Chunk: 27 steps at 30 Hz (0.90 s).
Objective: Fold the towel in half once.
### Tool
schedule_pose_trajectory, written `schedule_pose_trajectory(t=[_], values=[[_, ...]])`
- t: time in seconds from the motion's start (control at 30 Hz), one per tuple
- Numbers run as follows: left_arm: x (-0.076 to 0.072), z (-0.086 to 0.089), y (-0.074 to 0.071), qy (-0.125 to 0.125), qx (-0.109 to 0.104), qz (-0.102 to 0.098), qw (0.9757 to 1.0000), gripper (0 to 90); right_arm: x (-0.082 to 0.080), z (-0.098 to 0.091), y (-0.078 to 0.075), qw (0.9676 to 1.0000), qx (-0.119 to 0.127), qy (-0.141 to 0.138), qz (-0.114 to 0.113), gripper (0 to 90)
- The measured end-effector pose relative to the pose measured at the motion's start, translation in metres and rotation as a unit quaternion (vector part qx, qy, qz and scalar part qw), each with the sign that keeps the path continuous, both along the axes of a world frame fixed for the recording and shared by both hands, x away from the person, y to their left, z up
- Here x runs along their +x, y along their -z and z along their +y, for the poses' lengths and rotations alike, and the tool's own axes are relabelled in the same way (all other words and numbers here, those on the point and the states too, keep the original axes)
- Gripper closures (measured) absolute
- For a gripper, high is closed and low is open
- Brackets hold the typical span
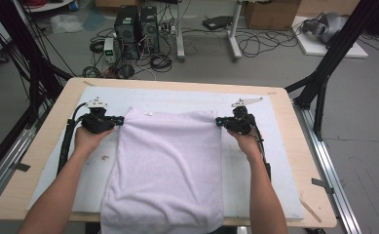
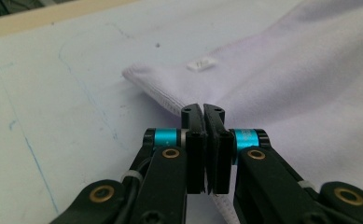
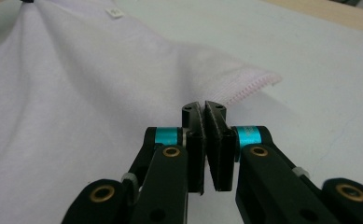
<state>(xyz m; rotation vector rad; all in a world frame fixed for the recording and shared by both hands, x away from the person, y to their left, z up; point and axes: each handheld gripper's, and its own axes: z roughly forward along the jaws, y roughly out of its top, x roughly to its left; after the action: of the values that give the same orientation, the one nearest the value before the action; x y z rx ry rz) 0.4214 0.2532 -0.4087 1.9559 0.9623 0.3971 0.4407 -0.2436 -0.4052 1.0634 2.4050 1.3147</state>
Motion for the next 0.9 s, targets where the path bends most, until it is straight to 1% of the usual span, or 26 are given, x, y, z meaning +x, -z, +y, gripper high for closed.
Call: schedule_pose_trajectory(t=[0.07,0.1,0.13,0.17,0.2,0.23,0.27,0.33,0.4,0.43,0.47,0.5,0.53,0.57,0.6,0.63,0.7,0.73,0.8,0.83,0.9], values=[[-0.008,0.002,-0.008,0.006,-0.006,-0.014,0.9999,87.1,-0.006,-0.002,-0.009,0.9998,0.010,-0.016,-0.007,86.9],[-0.013,0.003,-0.011,0.010,-0.011,-0.018,0.9997,87.1,-0.011,-0.002,-0.014,0.9996,0.016,-0.021,-0.007,86.9],[-0.019,0.004,-0.014,0.015,-0.015,-0.021,0.9996,87.1,-0.015,-0.002,-0.019,0.9993,0.017,-0.030,-0.012,86.9],[-0.025,0.005,-0.015,0.016,-0.017,-0.029,0.9993,87.1,-0.021,-0.002,-0.023,0.9990,0.018,-0.037,-0.016,86.8],[-0.032,0.006,-0.016,0.020,-0.015,-0.033,0.9991,87.1,-0.026,-0.002,-0.026,0.9986,0.019,-0.045,-0.019,86.9],[-0.039,0.008,-0.016,0.021,-0.018,-0.035,0.9990,87.0,-0.032,-0.002,-0.029,0.9981,0.022,-0.054,-0.019,86.8],[-0.047,0.010,-0.015,0.023,-0.023,-0.039,0.9987,87.0,-0.039,-0.003,-0.030,0.9976,0.024,-0.061,-0.023,86.8],[-0.062,0.014,-0.011,0.030,-0.023,-0.045,0.9983,87.0,-0.052,-0.004,-0.030,0.9961,0.037,-0.076,-0.024,86.8],[-0.079,0.017,-0.005,0.036,-0.030,-0.049,0.9977,86.9,-0.067,-0.005,-0.028,0.9951,0.038,-0.087,-0.026,86.8],[-0.086,0.018,-0.002,0.042,-0.023,-0.048,0.9977,86.9,-0.074,-0.006,-0.025,0.9947,0.039,-0.092,-0.023,86.8],[-0.092,0.018,0.002,0.047,-0.017,-0.046,0.9977,86.8,-0.081,-0.006,-0.023,0.9945,0.035,-0.096,-0.024,86.7],[-0.098,0.018,0.005,0.050,-0.014,-0.044,0.9977,86.6,-0.087,-0.007,-0.019,0.9945,0.035,-0.097,-0.019,86.7],[-0.103,0.019,0.008,0.052,-0.016,-0.041,0.9977,86.4,-0.091,-0.008,-0.016,0.9943,0.033,-0.101,-0.010,86.4],[-0.107,0.019,0.010,0.055,-0.015,-0.040,0.9976,86.0,-0.095,-0.007,-0.013,0.9941,0.030,-0.103,-0.011,86.1],[-0.111,0.019,0.011,0.060,-0.008,-0.037,0.9975,84.8,-0.099,-0.008,-0.009,0.9939,0.033,-0.105,-0.010,84.9],[-0.113,0.018,0.012,0.063,-0.004,-0.031,0.9975,80.9,-0.102,-0.009,-0.006,0.9937,0.037,-0.106,-0.002,80.3],[-0.114,0.019,0.012,0.071,0.006,-0.023,0.9972,70.7,-0.107,-0.009,-0.002,0.9942,0.025,-0.104,-0.001,70.6],[-0.114,0.019,0.010,0.071,0.009,-0.024,0.9971,67.4,-0.109,-0.009,-0.002,0.9949,0.020,-0.099,-0.002,66.7],[-0.110,0.020,0.006,0.066,0.006,-0.027,0.9974,62.2,-0.108,-0.010,-0.004,0.9953,0.026,-0.094,-0.008,63.2],[-0.106,0.019,0.003,0.064,0.004,-0.029,0.9975,61.2,-0.107,-0.010,-0.006,0.9955,0.027,-0.090,-0.012,61.8],[-0.098,0.017,0.001,0.061,0.008,-0.030,0.9977,60.0,-0.102,-0.007,-0.008,0.9958,0.020,-0.087,-0.018,59.5]])
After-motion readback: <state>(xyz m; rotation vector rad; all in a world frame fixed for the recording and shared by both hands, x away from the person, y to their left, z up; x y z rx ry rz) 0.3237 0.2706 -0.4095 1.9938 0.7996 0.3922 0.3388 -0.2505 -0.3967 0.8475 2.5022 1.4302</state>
